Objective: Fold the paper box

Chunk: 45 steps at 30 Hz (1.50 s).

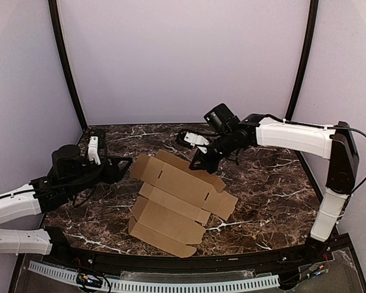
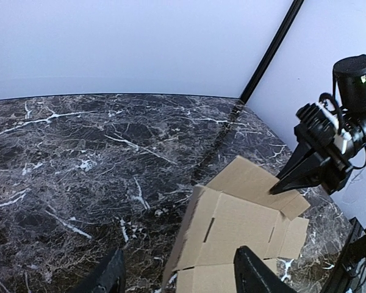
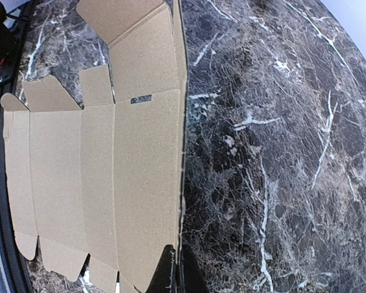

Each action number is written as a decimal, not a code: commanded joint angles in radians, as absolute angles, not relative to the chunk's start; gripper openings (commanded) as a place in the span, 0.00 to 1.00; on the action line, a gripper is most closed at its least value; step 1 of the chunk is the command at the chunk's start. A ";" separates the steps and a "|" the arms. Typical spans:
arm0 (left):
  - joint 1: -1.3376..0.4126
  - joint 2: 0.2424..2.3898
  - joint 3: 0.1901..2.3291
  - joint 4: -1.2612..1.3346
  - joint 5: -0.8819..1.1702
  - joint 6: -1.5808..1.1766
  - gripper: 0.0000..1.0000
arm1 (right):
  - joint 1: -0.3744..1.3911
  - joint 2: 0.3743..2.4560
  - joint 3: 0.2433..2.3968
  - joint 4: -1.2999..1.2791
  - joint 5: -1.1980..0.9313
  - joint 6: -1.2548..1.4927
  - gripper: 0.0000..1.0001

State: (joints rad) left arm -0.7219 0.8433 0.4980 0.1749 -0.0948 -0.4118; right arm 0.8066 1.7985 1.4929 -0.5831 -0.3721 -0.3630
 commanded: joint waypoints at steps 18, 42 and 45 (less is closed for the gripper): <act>-0.721 1.187 0.644 0.321 0.312 -0.570 0.51 | 0.867 1.712 1.470 -0.587 -0.373 -0.196 0.00; -0.721 1.204 0.649 0.388 0.252 -0.521 0.44 | 0.900 1.662 1.361 -0.578 -0.317 -0.286 0.00; -0.721 1.215 0.653 0.402 0.283 -0.522 0.32 | 0.904 1.678 1.373 -0.579 -0.284 -0.292 0.00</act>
